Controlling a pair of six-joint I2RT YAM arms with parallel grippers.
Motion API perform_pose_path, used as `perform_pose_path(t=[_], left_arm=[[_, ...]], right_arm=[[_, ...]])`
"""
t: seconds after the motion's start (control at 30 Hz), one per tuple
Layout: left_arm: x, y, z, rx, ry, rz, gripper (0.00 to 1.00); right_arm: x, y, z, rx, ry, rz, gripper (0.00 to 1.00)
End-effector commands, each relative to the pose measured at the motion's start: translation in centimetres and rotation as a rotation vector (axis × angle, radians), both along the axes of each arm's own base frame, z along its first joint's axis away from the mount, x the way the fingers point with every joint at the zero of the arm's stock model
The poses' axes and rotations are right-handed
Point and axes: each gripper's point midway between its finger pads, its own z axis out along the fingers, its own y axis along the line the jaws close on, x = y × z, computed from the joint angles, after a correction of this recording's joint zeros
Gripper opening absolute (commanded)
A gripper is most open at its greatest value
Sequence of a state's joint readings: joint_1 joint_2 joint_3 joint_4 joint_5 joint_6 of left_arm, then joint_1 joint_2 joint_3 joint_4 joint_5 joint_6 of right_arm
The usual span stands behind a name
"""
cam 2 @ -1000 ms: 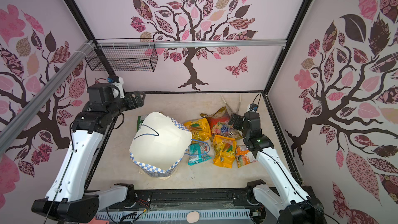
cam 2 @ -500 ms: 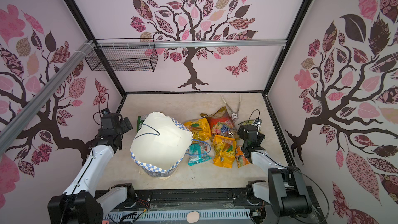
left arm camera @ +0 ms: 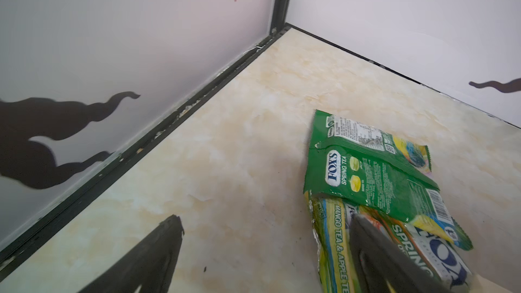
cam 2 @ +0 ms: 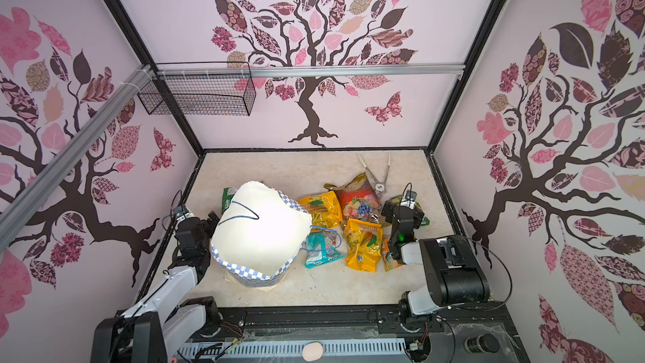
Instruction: Take the snacks out of the paper bag
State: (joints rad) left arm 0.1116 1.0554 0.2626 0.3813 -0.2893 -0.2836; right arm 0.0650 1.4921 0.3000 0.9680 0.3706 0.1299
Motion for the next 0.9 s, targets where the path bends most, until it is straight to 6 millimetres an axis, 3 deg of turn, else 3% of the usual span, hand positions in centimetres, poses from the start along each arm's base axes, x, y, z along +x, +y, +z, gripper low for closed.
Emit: perform_pose_path(t=[0.0,0.07,0.13,0.27,0.4,0.53,0.87], left_arm=[[2.9,-1.8,2.3,0.06,-0.175,-0.146,0.95],[4.4,-2.8,2.3,0.078,-0.207,-0.221,0.96],[5.6,-3.4,1.4,0.088,-0.17,-0.273,0.96],[7.1,-4.3,-0.5,0.087,-0.182,-0.339,0.98],[7.5,-4.5,-1.2,0.103,-0.108,-0.332,0.99],[8.4,-5.9,-1.7,0.17,-0.019,-0.342,0.99],[8.6,-5.8,-1.8,0.154,-0.03,-0.362,0.99]], right_arm=[[0.9,1.6,0.9,-0.027,-0.08,0.1,1.0],[0.7,1.8,1.9,-0.036,-0.146,0.113,1.0],[1.0,1.8,1.0,-0.017,-0.068,0.113,1.0],[0.8,1.8,1.4,-0.019,-0.113,0.121,1.0],[0.9,1.7,1.3,-0.012,-0.098,0.123,1.0],[0.9,1.8,1.3,-0.013,-0.098,0.129,1.0],[0.9,1.9,1.3,-0.012,-0.098,0.13,1.0]])
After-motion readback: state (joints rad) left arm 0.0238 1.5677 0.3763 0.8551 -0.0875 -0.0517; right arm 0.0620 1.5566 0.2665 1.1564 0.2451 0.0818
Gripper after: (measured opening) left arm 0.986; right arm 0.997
